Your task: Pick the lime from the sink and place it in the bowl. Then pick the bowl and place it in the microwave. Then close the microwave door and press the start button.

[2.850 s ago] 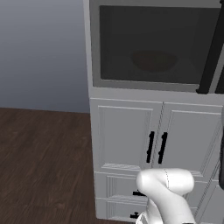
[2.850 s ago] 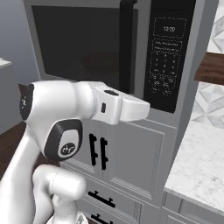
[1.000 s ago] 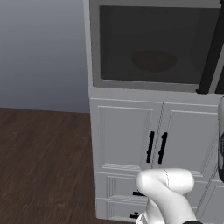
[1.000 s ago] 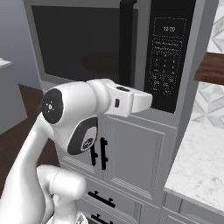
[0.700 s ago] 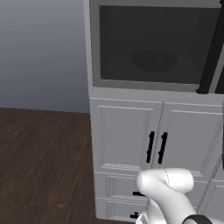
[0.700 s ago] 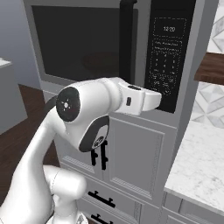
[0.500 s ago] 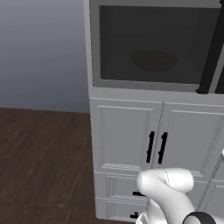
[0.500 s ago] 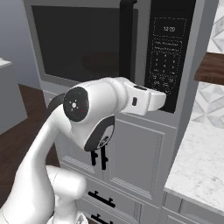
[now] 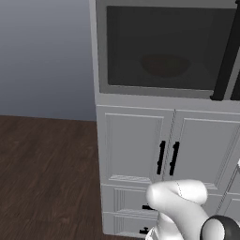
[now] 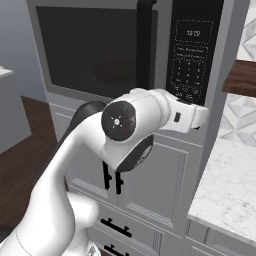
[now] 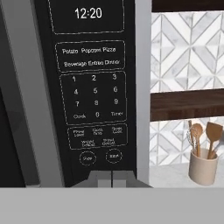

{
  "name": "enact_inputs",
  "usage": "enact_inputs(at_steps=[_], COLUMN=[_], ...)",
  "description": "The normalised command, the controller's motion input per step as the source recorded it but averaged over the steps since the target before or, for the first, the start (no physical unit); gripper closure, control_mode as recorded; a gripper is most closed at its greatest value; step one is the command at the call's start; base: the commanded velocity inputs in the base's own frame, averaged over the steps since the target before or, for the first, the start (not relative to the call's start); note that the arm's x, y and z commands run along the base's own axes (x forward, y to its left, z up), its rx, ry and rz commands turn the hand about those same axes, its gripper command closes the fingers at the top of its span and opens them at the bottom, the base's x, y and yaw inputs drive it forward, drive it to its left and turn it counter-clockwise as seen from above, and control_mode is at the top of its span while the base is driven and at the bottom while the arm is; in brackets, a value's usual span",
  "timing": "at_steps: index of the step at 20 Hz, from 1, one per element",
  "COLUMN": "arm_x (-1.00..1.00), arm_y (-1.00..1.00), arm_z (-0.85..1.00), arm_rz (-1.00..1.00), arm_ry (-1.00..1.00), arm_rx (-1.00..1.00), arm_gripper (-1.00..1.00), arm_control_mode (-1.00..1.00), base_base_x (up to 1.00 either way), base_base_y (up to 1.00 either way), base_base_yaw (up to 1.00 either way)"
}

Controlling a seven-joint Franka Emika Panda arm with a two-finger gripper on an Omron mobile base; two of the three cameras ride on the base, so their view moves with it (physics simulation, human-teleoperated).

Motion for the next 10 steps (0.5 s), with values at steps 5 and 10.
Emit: enact_inputs(at_steps=[5,10], arm_x=[0.03,0.00], arm_y=[0.00,-0.07], arm_z=[-0.03,-0.21], arm_rz=[0.01,0.01], arm_ry=[0.00,0.00], arm_rx=[0.00,0.00], arm_gripper=[1.00,1.00], arm_control_mode=[-1.00,-1.00], base_base_x=[0.00,0.00], base_base_y=[0.00,0.00], base_base_yaw=[0.00,0.00])
